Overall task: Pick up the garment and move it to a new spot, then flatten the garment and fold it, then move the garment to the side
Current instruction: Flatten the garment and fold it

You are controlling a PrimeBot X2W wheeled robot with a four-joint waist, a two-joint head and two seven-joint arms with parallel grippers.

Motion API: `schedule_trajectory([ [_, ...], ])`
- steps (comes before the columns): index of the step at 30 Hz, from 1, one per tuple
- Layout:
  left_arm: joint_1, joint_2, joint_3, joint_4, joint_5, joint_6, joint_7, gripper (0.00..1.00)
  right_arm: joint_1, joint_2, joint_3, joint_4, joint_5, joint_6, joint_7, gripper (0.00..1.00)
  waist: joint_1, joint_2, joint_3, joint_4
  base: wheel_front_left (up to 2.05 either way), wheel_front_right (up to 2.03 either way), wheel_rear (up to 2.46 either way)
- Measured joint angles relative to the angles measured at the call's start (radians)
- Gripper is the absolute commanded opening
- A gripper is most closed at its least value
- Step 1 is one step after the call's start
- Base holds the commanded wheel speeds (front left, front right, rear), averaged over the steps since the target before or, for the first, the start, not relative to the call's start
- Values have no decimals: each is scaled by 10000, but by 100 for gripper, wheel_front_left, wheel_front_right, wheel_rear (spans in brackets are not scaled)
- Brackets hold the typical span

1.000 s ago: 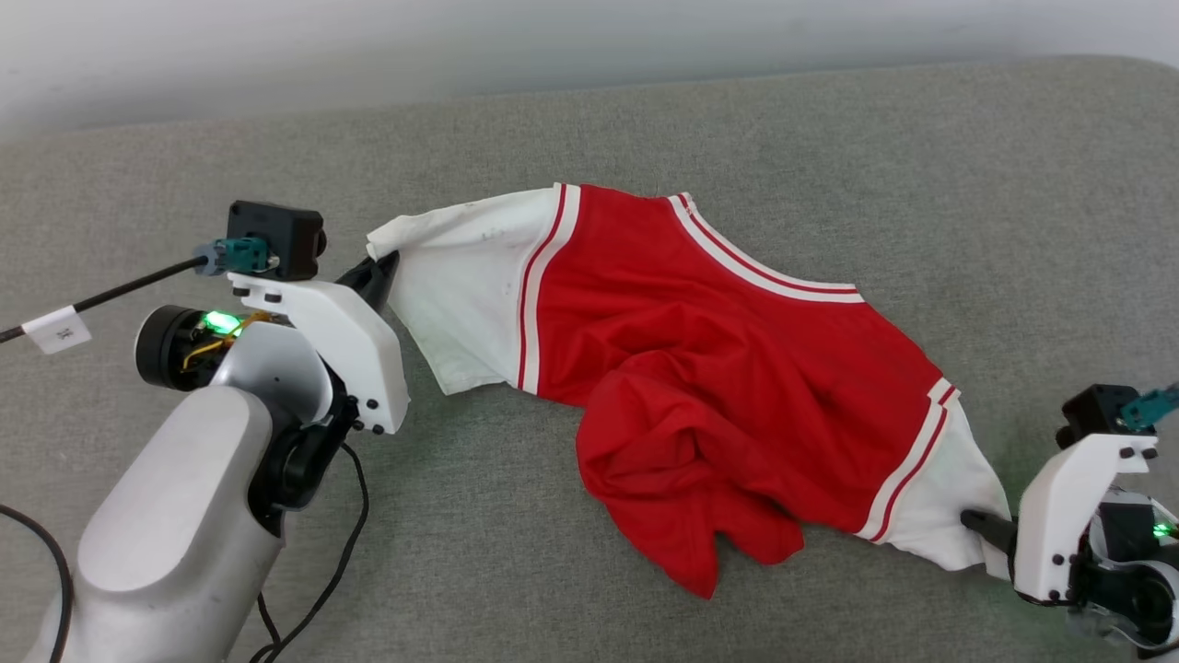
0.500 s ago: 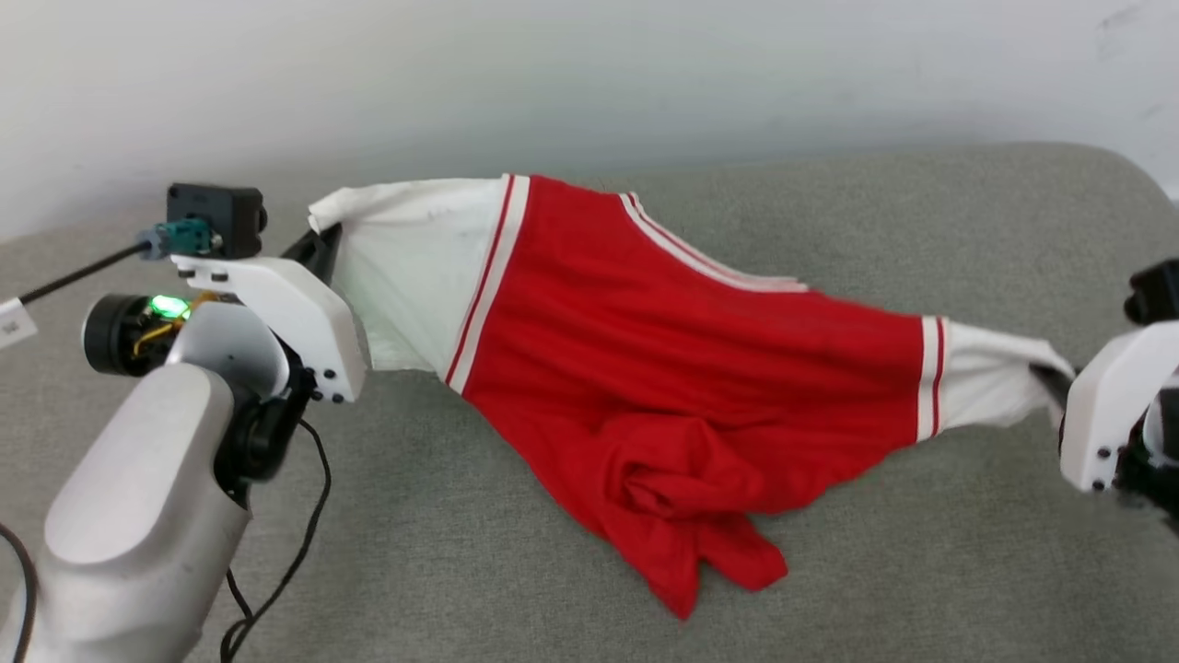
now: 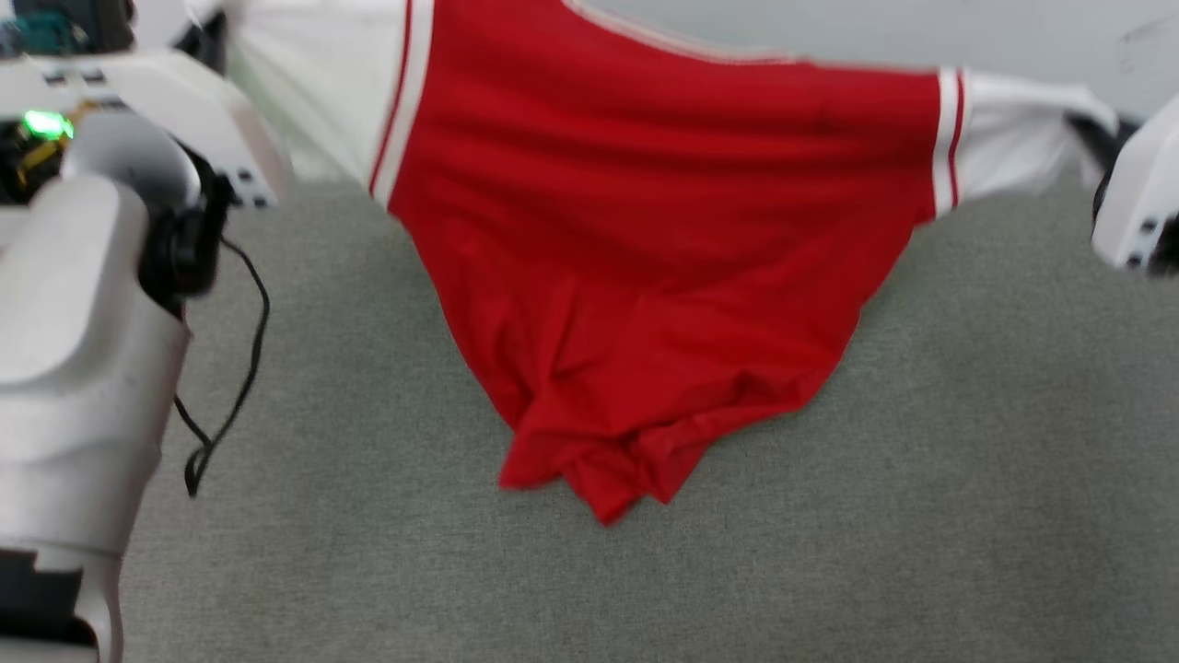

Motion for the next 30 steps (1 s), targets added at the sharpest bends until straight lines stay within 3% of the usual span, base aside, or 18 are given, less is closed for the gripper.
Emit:
schedule_trajectory([
  [10,-2895,-151,336,1379,303,-265,-1473,0,-3638,309,33,1588,-245,0,-2288,0,1,0,1297,-104,0,0,0],
  [19,-5397,15,548,1547,642,-353,-2591,0,-6456,428,305,2560,-332,0,-4677,0,2,0,2695,-290,0,0,0],
  [30,-6311,-21,456,1948,754,-556,-3035,0,-8004,646,1563,3917,-130,0,-6086,0,3,0,4347,-399,0,0,0],
])
